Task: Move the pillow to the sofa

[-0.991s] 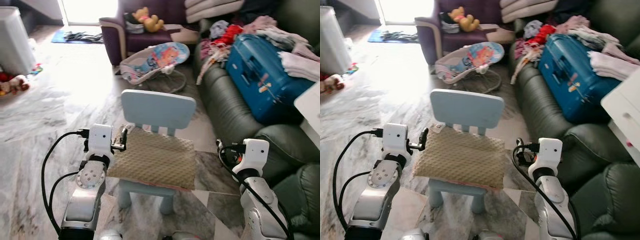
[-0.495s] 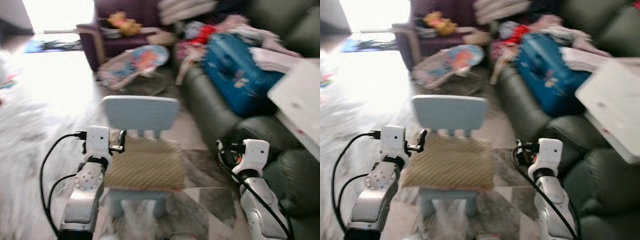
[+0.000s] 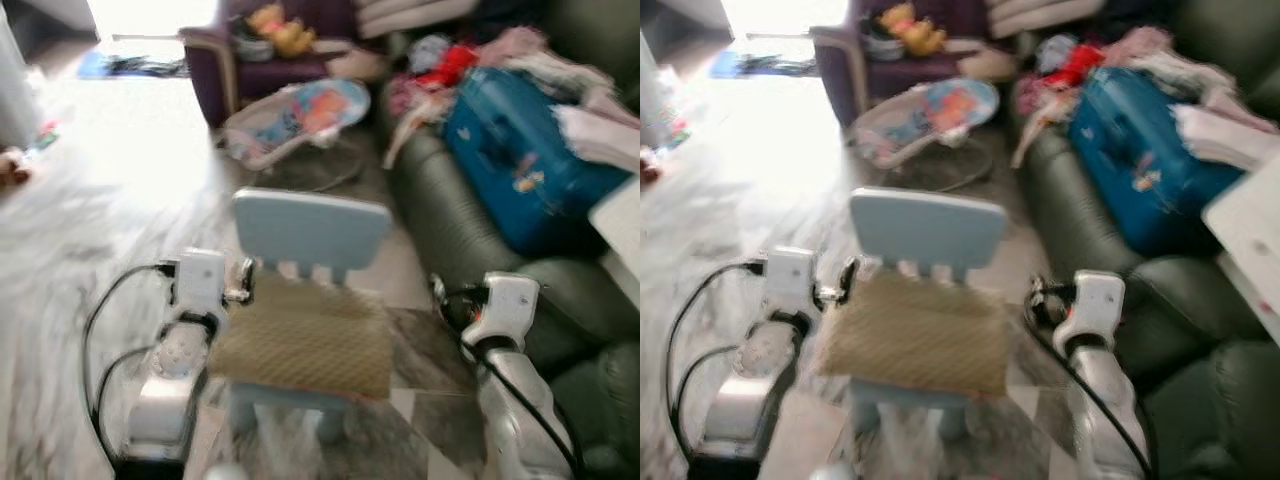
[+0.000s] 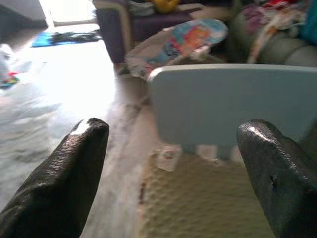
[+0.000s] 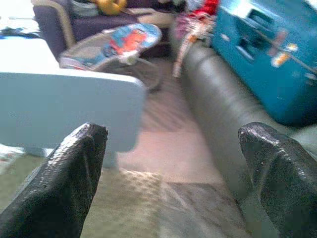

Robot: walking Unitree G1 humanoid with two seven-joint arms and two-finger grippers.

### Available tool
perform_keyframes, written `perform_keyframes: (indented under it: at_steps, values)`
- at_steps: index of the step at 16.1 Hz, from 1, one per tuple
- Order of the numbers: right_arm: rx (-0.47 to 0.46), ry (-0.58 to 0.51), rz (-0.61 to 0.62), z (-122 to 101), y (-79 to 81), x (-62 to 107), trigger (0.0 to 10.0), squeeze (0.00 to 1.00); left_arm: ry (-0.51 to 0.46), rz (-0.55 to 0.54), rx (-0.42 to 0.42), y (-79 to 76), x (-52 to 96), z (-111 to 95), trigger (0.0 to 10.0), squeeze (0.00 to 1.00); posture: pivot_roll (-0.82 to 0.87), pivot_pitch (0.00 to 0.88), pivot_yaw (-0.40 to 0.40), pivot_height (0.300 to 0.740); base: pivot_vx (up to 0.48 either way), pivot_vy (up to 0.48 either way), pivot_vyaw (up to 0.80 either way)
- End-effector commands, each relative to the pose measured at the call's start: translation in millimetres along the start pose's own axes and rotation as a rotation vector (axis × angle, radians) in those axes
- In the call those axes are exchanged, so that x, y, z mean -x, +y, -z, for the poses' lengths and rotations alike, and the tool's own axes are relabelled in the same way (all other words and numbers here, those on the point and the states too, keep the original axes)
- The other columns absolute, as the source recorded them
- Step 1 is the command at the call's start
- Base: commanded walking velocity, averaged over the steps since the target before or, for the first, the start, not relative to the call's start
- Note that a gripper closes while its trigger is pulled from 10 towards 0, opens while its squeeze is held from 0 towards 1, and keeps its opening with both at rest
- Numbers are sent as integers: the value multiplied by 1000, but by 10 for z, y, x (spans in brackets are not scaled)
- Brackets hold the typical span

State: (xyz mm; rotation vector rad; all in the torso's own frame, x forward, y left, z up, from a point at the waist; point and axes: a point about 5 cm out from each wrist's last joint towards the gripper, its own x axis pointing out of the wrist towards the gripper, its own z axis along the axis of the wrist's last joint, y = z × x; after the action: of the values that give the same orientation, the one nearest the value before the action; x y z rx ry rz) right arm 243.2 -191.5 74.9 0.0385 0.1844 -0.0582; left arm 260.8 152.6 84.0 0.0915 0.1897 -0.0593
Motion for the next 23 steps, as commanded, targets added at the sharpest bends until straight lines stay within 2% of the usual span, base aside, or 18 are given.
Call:
perform_keyframes:
  at_steps: [1,6,11,17,23]
  values:
    - [7,11,24,16,-63,23,10000,0,-16,27,6,-58,-4,-48,10000,0,-11,0,-52,740,270,398,0]
    - [6,19,28,27,-67,24,10000,0,-10,25,-3,-71,1,-43,10000,0,-11,0,-52,740,154,274,0]
    - [6,23,31,34,-73,21,10000,0,-20,26,-10,-98,8,-54,10000,0,-10,0,-54,740,0,0,-723]
    - [8,22,33,35,-66,29,10000,0,-27,60,-17,-142,9,-76,10000,0,-10,0,-53,740,0,0,0]
    - [8,28,44,42,-67,37,10000,0,-19,53,-10,-120,18,-65,10000,0,-8,0,-53,740,0,0,0]
